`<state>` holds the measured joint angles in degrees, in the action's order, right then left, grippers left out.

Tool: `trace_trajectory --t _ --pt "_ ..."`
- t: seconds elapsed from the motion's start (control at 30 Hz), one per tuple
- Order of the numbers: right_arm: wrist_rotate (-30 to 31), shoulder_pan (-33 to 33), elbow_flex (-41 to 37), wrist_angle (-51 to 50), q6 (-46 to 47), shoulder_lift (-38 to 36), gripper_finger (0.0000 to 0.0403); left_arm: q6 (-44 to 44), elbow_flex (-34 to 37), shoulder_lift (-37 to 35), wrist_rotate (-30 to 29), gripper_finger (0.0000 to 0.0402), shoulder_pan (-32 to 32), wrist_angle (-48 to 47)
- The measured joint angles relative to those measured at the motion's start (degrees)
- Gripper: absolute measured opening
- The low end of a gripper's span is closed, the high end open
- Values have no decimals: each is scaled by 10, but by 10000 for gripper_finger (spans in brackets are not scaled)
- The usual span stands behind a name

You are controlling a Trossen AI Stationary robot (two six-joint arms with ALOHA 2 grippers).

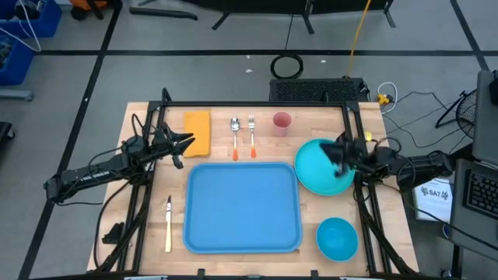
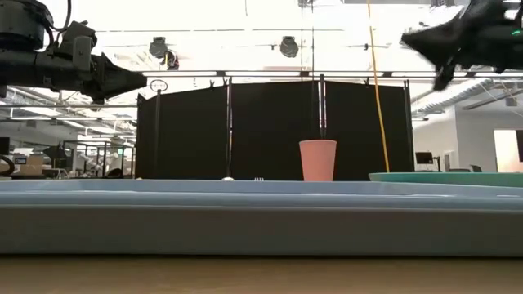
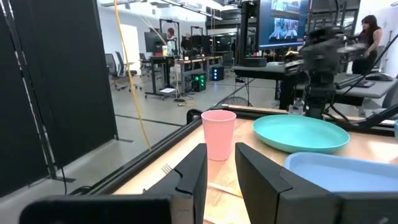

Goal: Set up tray
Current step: Put the pink cup on the blue tray

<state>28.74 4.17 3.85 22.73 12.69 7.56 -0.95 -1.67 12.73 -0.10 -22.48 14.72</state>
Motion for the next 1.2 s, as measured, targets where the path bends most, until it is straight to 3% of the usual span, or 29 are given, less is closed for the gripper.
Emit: trace_trajectory --t 0.07,0.2,0.3,0.47,0.63,0.77,0.9,1.03,1.2 --pt "74 -15 51 -96 5 57 34 10 0 0 0 88 0 0" --pt "123 -85 232 -289 90 222 31 30 0 0 0 88 0 -2" --pt "55 -169 368 -423 101 372 30 31 0 0 0 88 0 -8" --pt "-59 -331 597 -582 27 584 29 52 0 0 -4 88 0 -41" --pt "-174 -413 740 -650 -67 723 21 92 0 0 -5 88 0 -63" --pt "-182 -437 799 -733 -75 794 3 90 0 0 -5 88 0 -64" --pt "-199 -434 806 -715 -74 821 10 90 0 0 -4 88 0 -64" --pt "-261 -424 805 -717 -72 851 34 90 0 0 -4 88 -1 -64" --pt "-259 -412 805 -718 -72 879 89 90 0 0 -4 88 0 -64"
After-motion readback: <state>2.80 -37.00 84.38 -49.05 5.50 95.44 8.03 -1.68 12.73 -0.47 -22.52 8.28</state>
